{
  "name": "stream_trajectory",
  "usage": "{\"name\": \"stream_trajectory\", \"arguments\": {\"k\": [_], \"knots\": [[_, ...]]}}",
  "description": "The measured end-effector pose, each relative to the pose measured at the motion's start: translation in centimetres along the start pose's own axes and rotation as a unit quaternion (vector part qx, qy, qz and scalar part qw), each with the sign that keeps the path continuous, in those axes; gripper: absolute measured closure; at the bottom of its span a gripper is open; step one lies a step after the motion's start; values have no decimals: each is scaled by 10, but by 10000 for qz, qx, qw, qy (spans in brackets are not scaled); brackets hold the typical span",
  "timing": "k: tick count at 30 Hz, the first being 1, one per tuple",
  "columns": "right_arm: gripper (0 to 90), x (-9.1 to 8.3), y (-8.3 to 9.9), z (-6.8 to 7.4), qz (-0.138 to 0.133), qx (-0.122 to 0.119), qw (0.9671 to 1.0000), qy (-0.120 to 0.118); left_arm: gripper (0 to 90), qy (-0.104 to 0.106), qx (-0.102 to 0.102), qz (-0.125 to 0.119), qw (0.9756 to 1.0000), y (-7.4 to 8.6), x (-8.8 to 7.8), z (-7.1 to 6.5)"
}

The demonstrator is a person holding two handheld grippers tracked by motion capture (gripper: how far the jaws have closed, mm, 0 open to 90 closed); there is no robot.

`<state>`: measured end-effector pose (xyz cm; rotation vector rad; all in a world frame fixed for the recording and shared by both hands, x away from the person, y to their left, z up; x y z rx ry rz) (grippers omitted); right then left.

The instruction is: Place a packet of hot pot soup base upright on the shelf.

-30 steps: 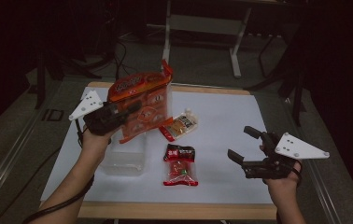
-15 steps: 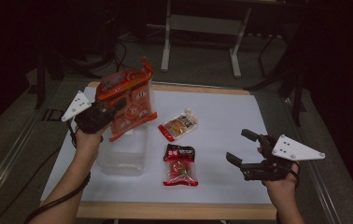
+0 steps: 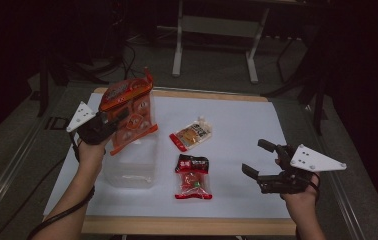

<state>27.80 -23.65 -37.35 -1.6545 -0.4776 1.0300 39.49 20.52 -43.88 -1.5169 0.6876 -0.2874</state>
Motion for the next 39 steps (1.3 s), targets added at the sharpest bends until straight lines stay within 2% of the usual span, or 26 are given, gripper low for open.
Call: {"name": "stream_trajectory", "arguments": {"k": [3,8,11,15,19,21,24,28,29,32,33,34,37,38,39], "knots": [[126,0,1,0,26,3,10000,-33,715,10,-60,101,9999,6,6,3],[127,1,3,-1,74,9,10000,-36,715,3,5,257,9997,11,11,2],[127,0,5,-3,89,44,9999,-48,715,79,55,541,9985,17,19,2],[127,0,5,-3,72,71,9999,-65,715,133,115,610,9980,17,21,1],[127,0,5,-3,93,79,9999,-79,713,77,12,841,9964,19,20,5],[127,1,6,-2,110,92,9998,-108,712,80,134,971,9952,22,20,4],[127,2,6,-2,114,95,9998,-124,710,77,203,945,9953,25,19,3],[127,2,7,-2,132,114,9998,-135,704,113,76,884,9960,30,17,6],[127,3,8,-2,136,134,9997,-155,698,192,19,861,9961,32,15,7],[127,3,8,-1,148,119,9997,-149,677,207,0,855,9961,33,14,7],[127,3,8,-1,148,119,9997,-149,677,239,-109,802,9964,35,11,10],[127,4,8,-1,152,134,9997,-160,589,187,-258,703,9970,33,8,13],[127,5,8,-1,146,140,9996,-179,511,155,-357,682,9969,31,6,15],[127,6,8,0,168,125,9996,-177,463,12,-377,788,9962,31,4,17],[127,6,8,0,168,125,9996,-177,459,12,-377,788,9962,31,4,17]]}}
Point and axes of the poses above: each handheld gripper's, and its own axes: x roughly forward along the jaws, y roughly out of its underside, z roughly to its left, the point moved 5 cm from there along x, roughly forward along the jaws, and after that the axes turned 10 degrees about z, right-handed, at the moved point
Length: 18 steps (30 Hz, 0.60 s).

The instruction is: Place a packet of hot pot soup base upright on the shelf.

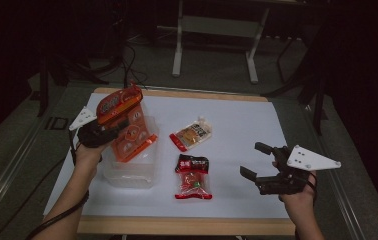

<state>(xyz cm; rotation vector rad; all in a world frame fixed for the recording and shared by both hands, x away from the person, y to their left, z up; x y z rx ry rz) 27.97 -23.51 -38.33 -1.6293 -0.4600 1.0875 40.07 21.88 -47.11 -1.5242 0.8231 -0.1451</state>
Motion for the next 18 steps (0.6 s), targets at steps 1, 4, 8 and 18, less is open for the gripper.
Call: {"name": "stream_trajectory", "arguments": {"k": [1,4,8,18], "knots": [[127,1,0,0,-2,-10,10000,-7,459,-20,13,-13,10000,0,-2,1],[127,2,1,0,15,-1,10000,2,413,-116,-11,-32,9999,0,-3,1],[127,2,1,0,19,-3,10000,-9,329,-268,-173,12,9995,0,-6,4],[131,5,1,2,60,6,10000,5,23,-334,-329,-25,9989,1,-16,6]]}}
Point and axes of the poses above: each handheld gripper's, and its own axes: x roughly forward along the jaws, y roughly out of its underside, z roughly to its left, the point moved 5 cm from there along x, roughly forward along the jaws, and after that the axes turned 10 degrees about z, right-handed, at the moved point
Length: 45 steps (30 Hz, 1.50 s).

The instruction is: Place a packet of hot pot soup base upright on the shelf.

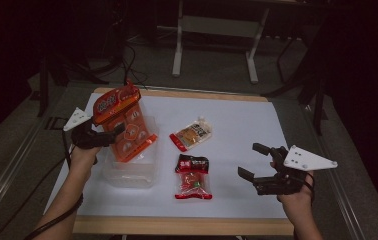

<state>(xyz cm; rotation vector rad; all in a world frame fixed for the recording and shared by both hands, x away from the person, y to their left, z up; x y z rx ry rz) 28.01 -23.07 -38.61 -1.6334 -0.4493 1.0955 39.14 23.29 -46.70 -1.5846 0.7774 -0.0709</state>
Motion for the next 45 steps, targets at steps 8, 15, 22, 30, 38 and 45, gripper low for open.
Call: {"name": "stream_trajectory", "arguments": {"k": [8,15,22,30,38,45], "knots": [[133,3,3,0,51,2,10000,54,23,-66,7,-21,10000,12,-15,5],[139,3,2,0,50,-39,9999,104,22,-88,161,-23,9998,21,-32,-3],[144,5,3,-1,97,-123,9996,237,17,-101,261,-11,9996,29,-47,-18],[150,6,3,1,87,-140,9997,193,11,-117,269,-31,9996,39,-62,-33],[175,9,6,1,141,-226,9996,127,11,209,469,-86,9986,42,-76,-71],[211,11,7,2,190,-398,9988,213,12,633,563,-82,9964,40,-79,-101]]}}
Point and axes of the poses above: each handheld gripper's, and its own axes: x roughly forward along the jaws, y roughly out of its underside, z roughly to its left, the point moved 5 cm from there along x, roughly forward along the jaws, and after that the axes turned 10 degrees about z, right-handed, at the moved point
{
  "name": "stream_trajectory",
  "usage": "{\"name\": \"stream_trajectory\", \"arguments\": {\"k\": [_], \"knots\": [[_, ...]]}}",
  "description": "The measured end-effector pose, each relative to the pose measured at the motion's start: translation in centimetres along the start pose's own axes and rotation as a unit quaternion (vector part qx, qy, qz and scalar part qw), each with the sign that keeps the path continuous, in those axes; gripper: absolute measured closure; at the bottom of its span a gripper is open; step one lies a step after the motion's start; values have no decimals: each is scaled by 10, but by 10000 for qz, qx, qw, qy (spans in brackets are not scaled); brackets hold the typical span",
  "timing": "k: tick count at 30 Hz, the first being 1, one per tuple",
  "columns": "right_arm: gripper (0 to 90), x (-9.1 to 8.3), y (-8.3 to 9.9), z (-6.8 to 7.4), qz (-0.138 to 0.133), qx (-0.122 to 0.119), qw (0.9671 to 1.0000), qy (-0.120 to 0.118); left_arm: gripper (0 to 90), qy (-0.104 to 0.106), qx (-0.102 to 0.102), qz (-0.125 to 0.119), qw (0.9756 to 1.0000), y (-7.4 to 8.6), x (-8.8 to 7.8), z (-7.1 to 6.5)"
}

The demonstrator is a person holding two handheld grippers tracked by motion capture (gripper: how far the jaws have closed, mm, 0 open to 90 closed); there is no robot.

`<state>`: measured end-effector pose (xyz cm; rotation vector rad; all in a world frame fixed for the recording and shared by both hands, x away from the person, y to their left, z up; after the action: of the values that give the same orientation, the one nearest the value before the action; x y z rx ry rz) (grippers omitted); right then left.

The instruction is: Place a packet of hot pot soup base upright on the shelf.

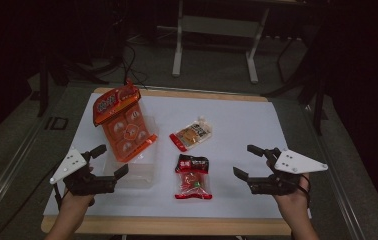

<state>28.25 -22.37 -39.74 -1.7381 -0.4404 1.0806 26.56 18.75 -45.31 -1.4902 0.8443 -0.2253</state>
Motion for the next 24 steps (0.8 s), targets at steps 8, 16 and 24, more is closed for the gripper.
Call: {"name": "stream_trajectory", "arguments": {"k": [8,16,24], "knots": [[164,2,1,-2,-95,-65,9999,52,13,739,175,69,9971,4,12,-38],[121,11,8,-3,46,414,9988,-273,32,1048,471,-136,9933,9,24,-58],[103,29,15,-4,166,450,9982,-357,23,970,428,320,9939,15,33,-62]]}}
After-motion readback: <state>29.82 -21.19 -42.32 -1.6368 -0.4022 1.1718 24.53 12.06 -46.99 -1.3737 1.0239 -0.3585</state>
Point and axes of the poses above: each handheld gripper's, and its own axes: x roughly forward along the jaws, y roughly out of its underside, z roughly to its left, the point moved 5 cm from there along x, roughly forward along the jaws, and after that the axes turned 10 degrees about z, right-handed, at the moved point
